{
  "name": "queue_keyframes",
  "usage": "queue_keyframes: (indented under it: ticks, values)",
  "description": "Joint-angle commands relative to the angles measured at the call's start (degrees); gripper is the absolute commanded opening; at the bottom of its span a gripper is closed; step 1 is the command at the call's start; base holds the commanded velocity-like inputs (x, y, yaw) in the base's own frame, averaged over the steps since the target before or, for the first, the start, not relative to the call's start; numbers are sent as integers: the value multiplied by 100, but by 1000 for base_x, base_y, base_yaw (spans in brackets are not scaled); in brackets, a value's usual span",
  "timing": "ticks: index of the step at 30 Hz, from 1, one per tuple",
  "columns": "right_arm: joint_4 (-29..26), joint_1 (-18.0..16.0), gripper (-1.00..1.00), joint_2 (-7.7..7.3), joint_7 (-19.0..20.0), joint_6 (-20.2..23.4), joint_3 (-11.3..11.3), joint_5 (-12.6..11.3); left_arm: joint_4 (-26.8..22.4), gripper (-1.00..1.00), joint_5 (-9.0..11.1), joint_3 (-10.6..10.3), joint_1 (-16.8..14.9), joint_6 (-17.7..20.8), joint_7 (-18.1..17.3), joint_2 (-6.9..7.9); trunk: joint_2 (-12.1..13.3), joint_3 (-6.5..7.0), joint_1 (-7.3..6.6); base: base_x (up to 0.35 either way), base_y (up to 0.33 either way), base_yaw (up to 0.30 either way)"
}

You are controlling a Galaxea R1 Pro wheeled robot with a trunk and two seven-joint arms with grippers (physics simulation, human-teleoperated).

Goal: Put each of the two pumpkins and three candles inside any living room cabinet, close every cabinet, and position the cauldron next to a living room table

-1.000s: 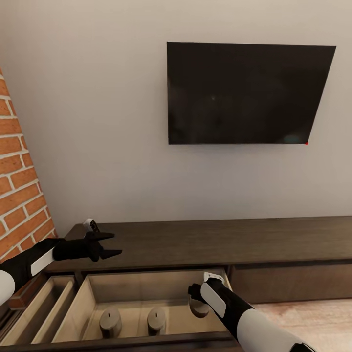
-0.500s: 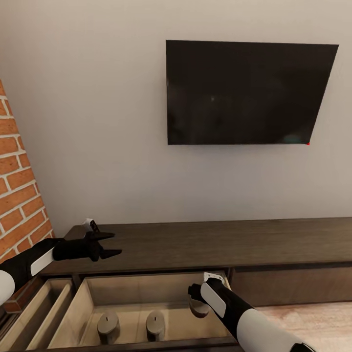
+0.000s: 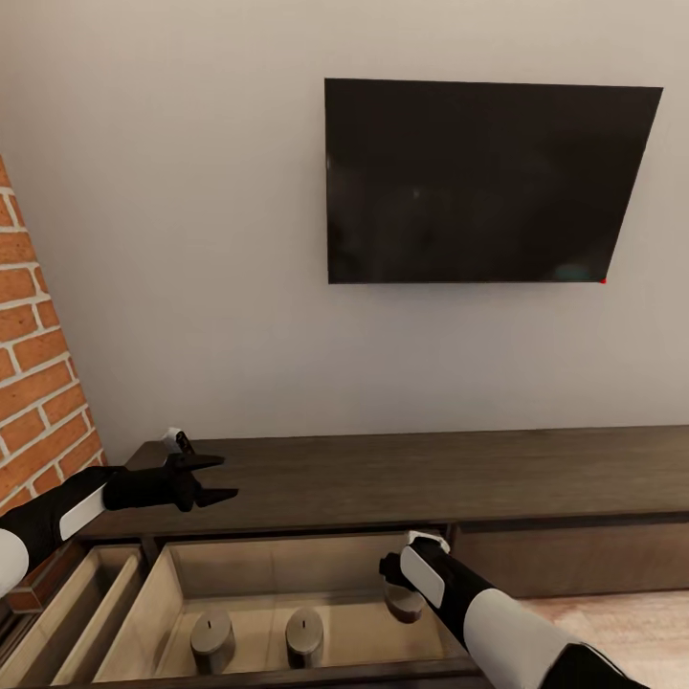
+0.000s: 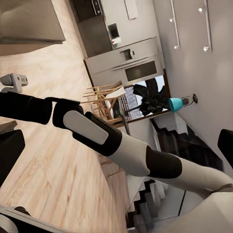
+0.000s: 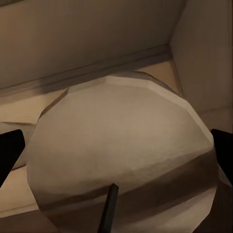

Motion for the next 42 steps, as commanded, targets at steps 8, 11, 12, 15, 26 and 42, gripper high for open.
queue_keyframes:
  ticks: [8, 11, 12, 15, 26, 42]
  values:
    - [31, -19, -100, -4, 26, 12, 46, -44, -3, 100, 9, -38, -10, 61, -44, 5, -284, -132, 153, 0, 0, 0]
    - [23, -19, -100, -1, 36, 14, 47, -39, -4, 100, 9, -38, -10, 61, -44, 5, -404, -186, 219, 0, 0, 0]
    - [16, -19, -100, 0, 38, 15, 50, -38, -3, 100, 9, -38, -10, 61, -44, 5, -444, -204, 241, 0, 0, 0]
    - [2, -19, -100, 0, 40, 11, 51, -36, -5, 100, 9, -38, -10, 61, -44, 5, -565, -258, 307, 0, 0, 0]
    - [-15, -19, -100, 22, 125, -158, 60, -35, -8, 100, 9, -38, -10, 61, -44, 3, -1006, -455, 548, 0, 0, 0]
    - [-19, -19, -100, 44, 146, -173, 61, -35, -8, 100, 9, -38, -10, 61, -44, 5, -1254, -585, 686, 0, 0, 0]
